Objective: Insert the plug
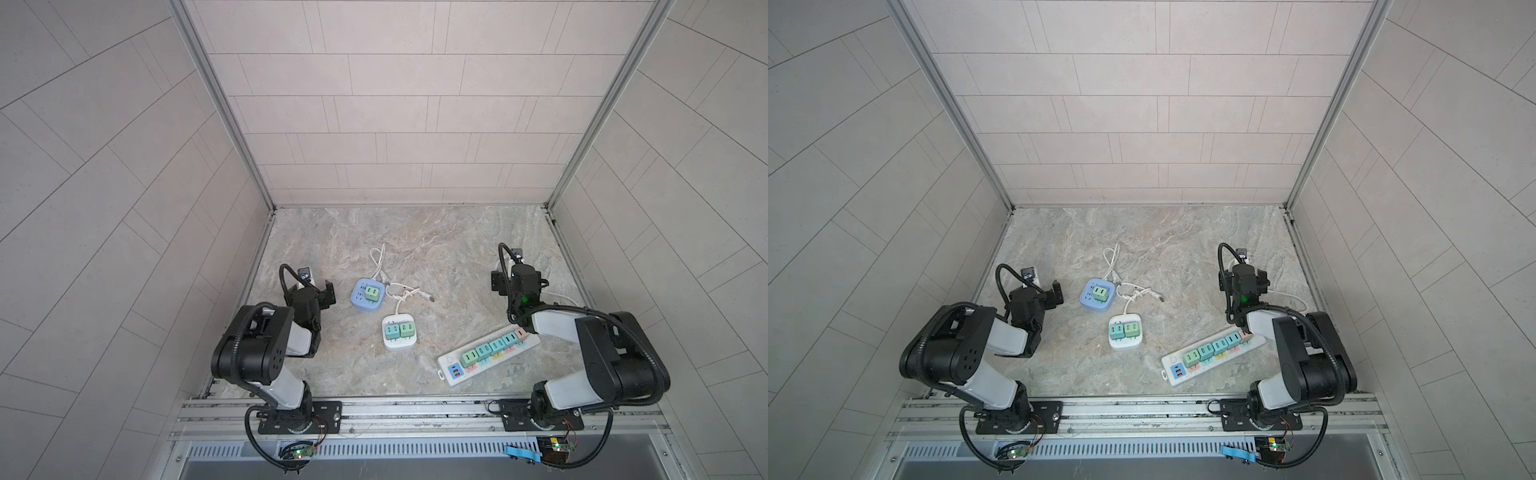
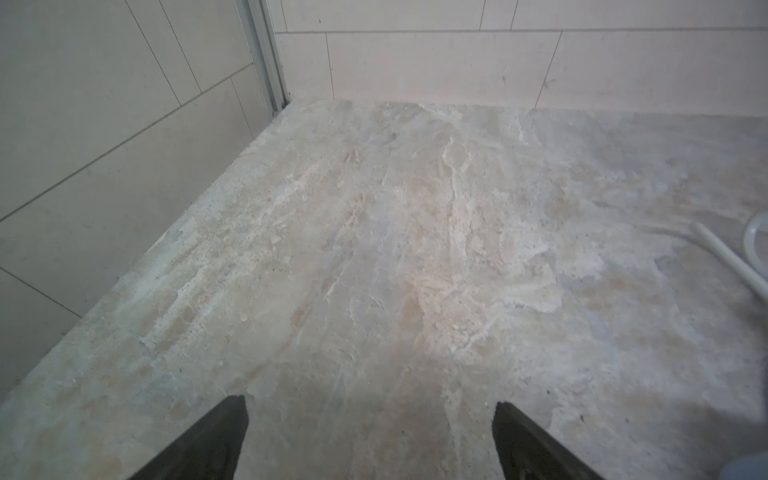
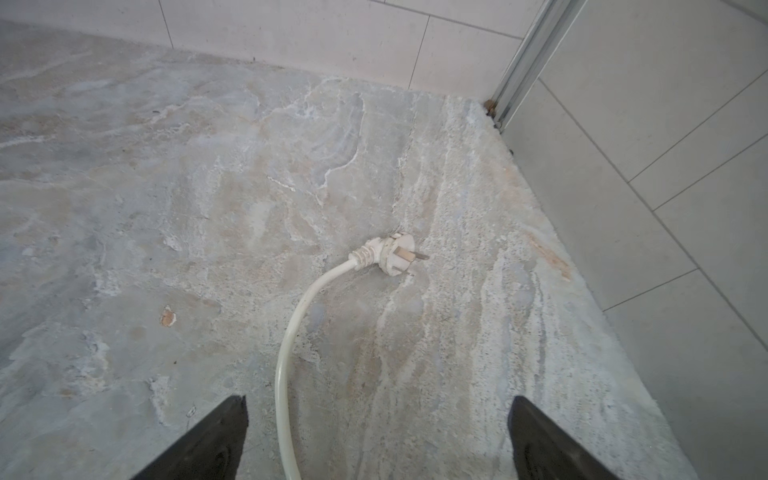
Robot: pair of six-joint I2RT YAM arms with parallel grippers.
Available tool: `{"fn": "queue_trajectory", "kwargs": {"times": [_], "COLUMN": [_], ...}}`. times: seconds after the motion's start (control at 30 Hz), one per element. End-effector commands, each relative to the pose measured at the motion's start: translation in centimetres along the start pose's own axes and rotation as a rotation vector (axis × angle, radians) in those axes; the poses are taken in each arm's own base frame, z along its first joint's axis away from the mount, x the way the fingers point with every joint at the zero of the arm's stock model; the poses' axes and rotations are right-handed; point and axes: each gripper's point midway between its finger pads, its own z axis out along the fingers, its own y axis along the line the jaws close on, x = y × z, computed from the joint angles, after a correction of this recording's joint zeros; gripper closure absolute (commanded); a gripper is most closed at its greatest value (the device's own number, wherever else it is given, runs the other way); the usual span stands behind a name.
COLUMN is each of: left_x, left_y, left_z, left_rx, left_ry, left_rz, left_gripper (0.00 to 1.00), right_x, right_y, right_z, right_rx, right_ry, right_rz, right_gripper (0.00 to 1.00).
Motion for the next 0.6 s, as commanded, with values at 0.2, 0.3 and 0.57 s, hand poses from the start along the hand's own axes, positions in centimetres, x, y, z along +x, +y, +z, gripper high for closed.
{"fn": "queue_trajectory", "kwargs": {"times": [0.2,0.3,0.57], "left_x": [-2.3,-2.3,-2.3], "left_y": [-4.0,-4.1,-4.1], "left_z": [2.0,1.9,1.9], "left_rx": [0.211,0.213,0.215], "left_ry": [0.026,0.024,0.022], "left_rz": [0.071,0.068,0.067], "left_gripper": [0.00,0.00,0.00], "right_x": [-1.1,-1.2,-1.1], "right_y": [0.0,0.0,0.0], "right_z": [0.1,0.1,0.1], "right_rx": [-0.023,-0.022,-0.021], "right_ry": [-0.059,-0.060,-0.059], "right_rz": [0.042,0.042,0.041], "right_gripper": [0.00,0.00,0.00]}}
